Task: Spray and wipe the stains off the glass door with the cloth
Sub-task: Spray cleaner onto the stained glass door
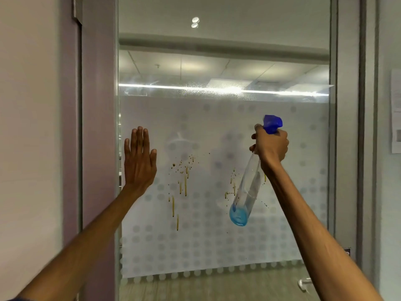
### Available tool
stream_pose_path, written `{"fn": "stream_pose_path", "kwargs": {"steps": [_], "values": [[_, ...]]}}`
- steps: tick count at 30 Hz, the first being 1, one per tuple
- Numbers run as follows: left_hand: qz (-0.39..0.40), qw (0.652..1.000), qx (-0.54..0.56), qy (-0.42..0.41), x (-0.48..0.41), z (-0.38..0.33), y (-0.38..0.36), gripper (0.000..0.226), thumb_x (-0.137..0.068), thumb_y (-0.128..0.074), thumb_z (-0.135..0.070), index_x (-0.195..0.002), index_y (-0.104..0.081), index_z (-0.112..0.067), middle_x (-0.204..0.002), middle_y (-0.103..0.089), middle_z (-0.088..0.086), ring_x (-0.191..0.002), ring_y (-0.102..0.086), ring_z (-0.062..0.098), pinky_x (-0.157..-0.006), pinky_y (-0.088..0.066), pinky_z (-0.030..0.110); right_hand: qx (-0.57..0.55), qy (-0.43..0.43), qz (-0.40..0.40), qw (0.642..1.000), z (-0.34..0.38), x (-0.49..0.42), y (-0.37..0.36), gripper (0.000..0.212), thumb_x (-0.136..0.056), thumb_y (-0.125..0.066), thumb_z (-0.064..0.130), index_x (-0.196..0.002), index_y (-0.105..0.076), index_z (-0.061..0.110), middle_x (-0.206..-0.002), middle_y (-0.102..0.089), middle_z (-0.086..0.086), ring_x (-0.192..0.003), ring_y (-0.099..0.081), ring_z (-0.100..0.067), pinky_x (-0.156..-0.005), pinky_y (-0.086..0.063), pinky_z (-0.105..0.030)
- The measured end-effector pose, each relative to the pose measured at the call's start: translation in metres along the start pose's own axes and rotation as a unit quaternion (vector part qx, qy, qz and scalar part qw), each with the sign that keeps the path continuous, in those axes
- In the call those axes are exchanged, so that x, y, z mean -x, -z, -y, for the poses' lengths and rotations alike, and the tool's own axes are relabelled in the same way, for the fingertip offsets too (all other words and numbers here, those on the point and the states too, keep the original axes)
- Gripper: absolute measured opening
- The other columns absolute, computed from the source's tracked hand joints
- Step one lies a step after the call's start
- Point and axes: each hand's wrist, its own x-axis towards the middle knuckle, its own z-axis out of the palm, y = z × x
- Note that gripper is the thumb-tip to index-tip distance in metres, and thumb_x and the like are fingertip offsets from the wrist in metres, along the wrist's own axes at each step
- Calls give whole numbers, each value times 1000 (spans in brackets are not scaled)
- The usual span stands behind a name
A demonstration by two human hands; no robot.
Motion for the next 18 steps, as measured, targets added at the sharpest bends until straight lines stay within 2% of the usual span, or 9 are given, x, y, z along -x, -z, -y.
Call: {"fn": "stream_pose_path", "kwargs": {"steps": [4,7,12,18], "values": [[1,1000,4,1,0,1,-1,62,-104,-14,-37,-158,-6,-7,-167,-4,11,-155,0,24,-126,5,41,26,5,-10,1000,2,-3,3,29,-92,-62,35,-69,-47,26,-69,-64,2,-52,-64,-14,-56,-51,-25],[8,1000,8,-4,0,2,0,62,-104,-13,-37,-158,-5,-7,-167,-3,11,-155,1,24,-126,3,42,36,3,14,999,3,1,-1,26,-90,-62,27,-69,-48,22,-67,-62,-2,-53,-64,-15,-56,-46,-26],[14,1000,8,3,1,0,3,62,-104,-12,-37,-158,-4,-7,-167,-2,12,-155,1,24,-126,2,43,55,59,76,994,4,26,-24,29,-85,-62,19,-61,-45,19,-63,-59,-12,-62,-68,-29,-57,-47,-29],[25,999,27,-3,4,-1,8,60,-105,-17,-33,-157,-7,-4,-167,-4,13,-155,-1,26,-127,-2,43,22,56,130,990,10,51,-53,25,-89,-64,25,-67,-52,21,-67,-66,-6,-50,-65,-15,-58,-56,-30]]}}
